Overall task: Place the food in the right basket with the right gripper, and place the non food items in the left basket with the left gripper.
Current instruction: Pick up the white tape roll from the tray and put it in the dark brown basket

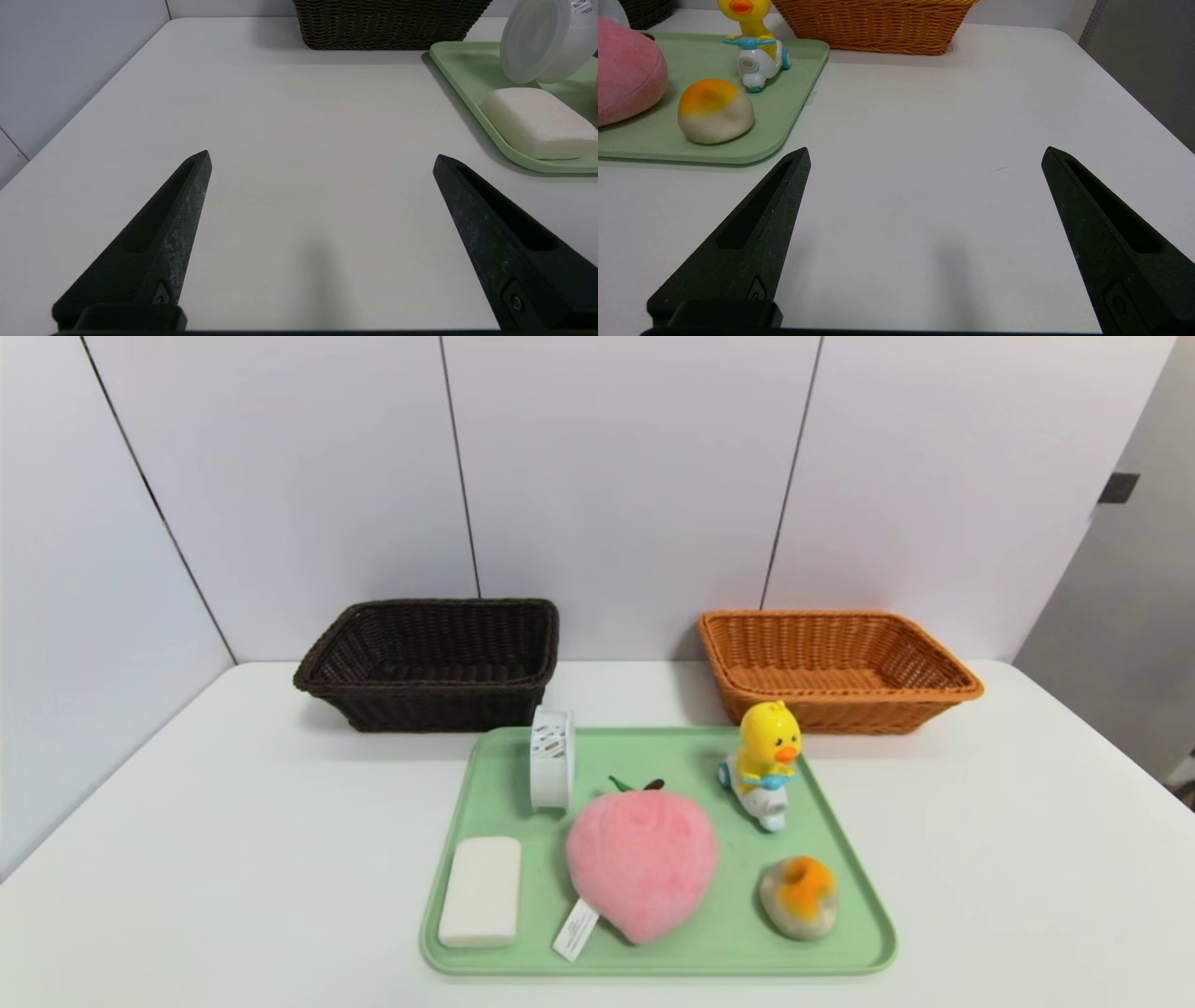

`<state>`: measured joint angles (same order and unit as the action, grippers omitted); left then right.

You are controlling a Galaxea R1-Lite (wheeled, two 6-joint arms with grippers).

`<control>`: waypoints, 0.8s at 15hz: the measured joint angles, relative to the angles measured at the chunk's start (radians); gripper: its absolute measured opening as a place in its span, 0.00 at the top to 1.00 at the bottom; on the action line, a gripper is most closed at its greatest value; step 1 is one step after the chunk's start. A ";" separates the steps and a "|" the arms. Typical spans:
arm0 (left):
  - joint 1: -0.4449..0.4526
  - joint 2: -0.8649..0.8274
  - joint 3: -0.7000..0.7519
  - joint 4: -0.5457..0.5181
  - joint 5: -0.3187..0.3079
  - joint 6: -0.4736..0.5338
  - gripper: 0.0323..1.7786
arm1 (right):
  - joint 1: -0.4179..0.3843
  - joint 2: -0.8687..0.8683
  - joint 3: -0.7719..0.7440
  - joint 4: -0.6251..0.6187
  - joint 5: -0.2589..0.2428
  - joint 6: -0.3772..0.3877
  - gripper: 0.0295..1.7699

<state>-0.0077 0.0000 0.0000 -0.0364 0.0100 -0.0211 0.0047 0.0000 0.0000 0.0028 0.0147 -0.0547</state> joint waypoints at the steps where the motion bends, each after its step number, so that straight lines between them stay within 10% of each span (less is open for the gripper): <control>1: 0.000 0.000 0.000 0.000 0.000 -0.001 0.05 | 0.000 0.000 0.000 0.000 -0.004 0.007 0.03; 12: 0.000 0.000 0.000 0.000 -0.002 0.011 0.05 | 0.000 0.000 0.000 0.000 -0.009 0.010 0.03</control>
<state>-0.0077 0.0000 0.0000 -0.0360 0.0081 -0.0104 0.0043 0.0000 0.0000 0.0028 0.0057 -0.0443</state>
